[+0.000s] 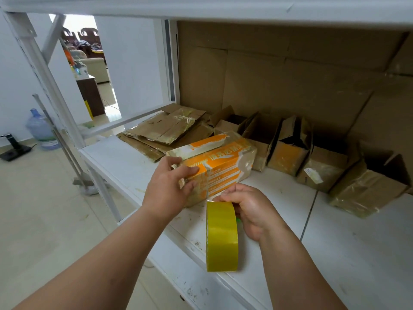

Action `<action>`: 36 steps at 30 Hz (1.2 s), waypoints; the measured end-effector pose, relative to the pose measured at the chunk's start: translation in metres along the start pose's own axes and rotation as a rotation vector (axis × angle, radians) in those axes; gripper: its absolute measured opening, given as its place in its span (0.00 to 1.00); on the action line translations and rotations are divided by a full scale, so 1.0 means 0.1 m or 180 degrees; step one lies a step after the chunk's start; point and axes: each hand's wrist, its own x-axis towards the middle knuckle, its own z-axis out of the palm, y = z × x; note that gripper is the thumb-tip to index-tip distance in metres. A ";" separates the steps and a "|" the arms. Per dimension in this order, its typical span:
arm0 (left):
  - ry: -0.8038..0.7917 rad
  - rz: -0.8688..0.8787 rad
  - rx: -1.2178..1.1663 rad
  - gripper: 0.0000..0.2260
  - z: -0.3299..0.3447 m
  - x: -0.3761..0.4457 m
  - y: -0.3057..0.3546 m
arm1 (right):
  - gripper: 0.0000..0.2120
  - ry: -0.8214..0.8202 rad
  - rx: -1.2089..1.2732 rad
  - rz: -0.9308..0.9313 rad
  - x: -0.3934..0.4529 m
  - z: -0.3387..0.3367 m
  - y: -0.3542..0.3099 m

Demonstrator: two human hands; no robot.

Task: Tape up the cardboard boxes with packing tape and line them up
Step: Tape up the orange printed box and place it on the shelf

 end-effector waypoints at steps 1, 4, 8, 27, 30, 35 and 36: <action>-0.0117 0.0087 -0.0059 0.16 -0.04 0.00 -0.06 | 0.07 -0.0004 -0.0003 0.0015 0.01 0.01 -0.01; -0.0681 0.0279 -0.0240 0.18 -0.19 0.02 -0.21 | 0.09 0.0014 0.0041 0.0069 0.04 0.03 -0.05; -0.0998 0.0271 -0.0281 0.18 -0.29 0.07 -0.28 | 0.10 0.0036 0.0084 0.0123 0.07 0.08 -0.07; -0.0262 0.0280 0.0259 0.16 -0.08 0.07 -0.19 | 0.05 0.0106 0.0478 0.0011 -0.06 0.14 -0.04; -0.0287 0.0206 0.0253 0.17 -0.07 0.06 -0.18 | 0.06 0.0142 0.0524 -0.0024 -0.11 0.16 -0.04; -0.0273 0.0119 0.0196 0.30 -0.12 -0.04 -0.15 | 0.07 0.0205 0.0609 -0.0094 -0.20 0.16 -0.03; -0.0178 0.0065 0.0125 0.34 -0.13 -0.09 -0.12 | 0.07 0.0223 0.0621 -0.0105 -0.21 0.16 -0.03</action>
